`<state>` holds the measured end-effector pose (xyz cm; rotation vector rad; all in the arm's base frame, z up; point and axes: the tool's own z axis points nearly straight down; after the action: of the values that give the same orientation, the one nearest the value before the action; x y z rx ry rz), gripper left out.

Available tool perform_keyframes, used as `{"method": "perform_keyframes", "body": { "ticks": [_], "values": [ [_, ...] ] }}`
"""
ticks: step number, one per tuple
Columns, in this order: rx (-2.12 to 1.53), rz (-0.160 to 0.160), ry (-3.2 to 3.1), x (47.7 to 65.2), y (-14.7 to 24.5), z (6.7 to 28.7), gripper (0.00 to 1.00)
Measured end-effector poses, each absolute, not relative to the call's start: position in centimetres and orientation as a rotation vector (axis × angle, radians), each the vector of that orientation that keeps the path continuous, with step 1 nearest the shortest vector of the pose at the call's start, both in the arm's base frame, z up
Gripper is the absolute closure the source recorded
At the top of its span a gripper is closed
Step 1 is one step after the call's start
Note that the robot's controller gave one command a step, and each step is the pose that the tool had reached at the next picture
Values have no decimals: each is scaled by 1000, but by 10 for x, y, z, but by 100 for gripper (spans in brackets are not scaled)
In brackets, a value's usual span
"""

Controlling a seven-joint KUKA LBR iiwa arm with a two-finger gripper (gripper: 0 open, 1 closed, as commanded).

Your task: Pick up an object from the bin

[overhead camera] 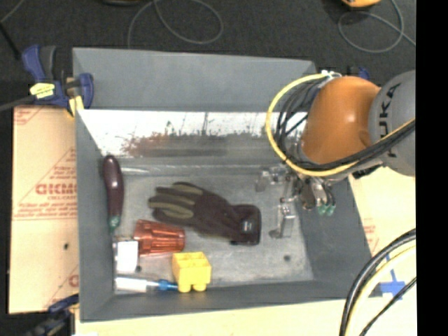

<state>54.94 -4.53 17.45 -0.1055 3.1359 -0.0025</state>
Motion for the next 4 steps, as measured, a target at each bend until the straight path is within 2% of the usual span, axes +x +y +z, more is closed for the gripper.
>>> {"method": "perform_keyframes", "body": {
  "ticks": [1, 2, 3, 4],
  "values": [
    [-35, -3, 3129, 537, -32, 138, 0],
    [173, 0, 3126, 551, -27, 89, 0],
    [660, 0, 3055, 570, 25, 88, 100],
    [655, -1, 3057, 570, 25, 88, 100]
  ]
}}
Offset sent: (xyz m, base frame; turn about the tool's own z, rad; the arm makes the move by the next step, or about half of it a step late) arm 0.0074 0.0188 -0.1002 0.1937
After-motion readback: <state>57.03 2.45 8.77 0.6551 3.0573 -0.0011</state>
